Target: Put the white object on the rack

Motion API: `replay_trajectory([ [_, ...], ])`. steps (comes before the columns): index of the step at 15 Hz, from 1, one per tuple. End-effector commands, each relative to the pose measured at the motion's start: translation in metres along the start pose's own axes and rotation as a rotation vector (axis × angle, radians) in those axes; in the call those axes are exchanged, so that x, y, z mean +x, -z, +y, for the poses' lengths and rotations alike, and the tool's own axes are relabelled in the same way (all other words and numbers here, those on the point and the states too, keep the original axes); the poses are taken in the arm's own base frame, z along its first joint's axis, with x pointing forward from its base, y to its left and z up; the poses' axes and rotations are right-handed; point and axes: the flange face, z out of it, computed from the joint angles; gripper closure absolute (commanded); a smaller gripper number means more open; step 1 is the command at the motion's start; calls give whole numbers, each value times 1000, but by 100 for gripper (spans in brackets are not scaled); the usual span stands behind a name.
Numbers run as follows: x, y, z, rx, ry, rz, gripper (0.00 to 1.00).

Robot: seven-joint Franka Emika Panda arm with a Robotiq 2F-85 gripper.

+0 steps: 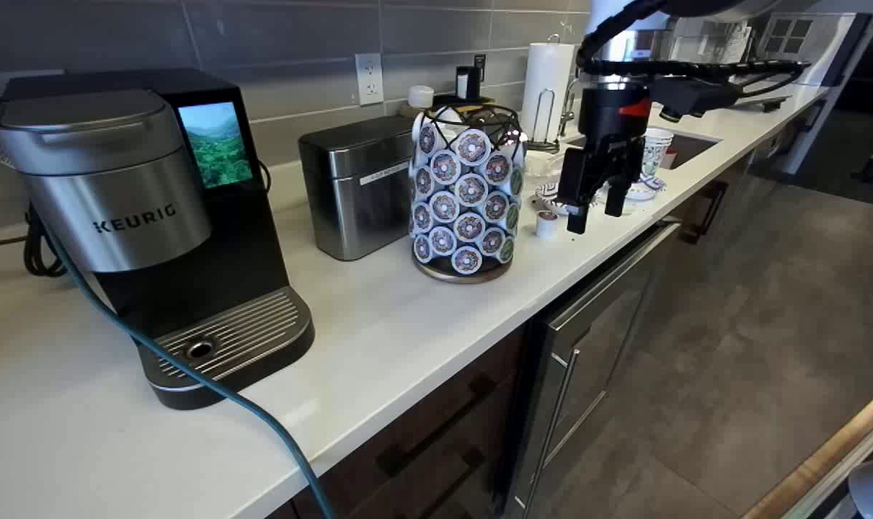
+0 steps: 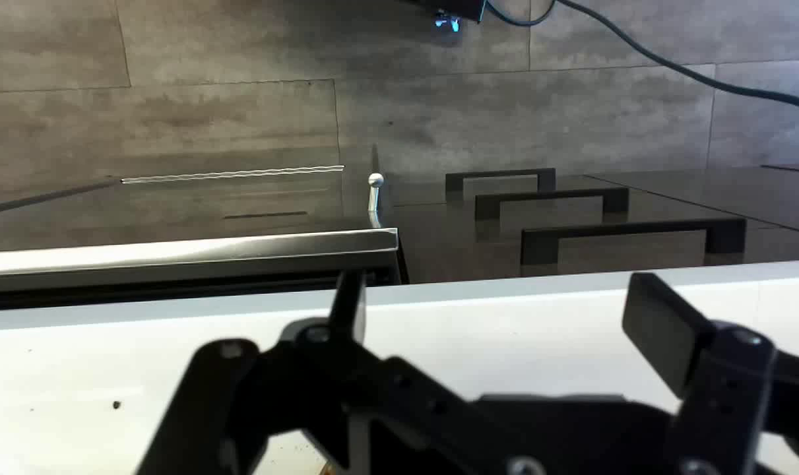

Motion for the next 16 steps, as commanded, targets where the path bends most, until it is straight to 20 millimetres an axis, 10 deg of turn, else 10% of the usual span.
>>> replay_trajectory([
  [1, 0, 0, 0, 0, 0, 0, 0],
  [16, 17, 5, 14, 33, 81, -34, 0],
])
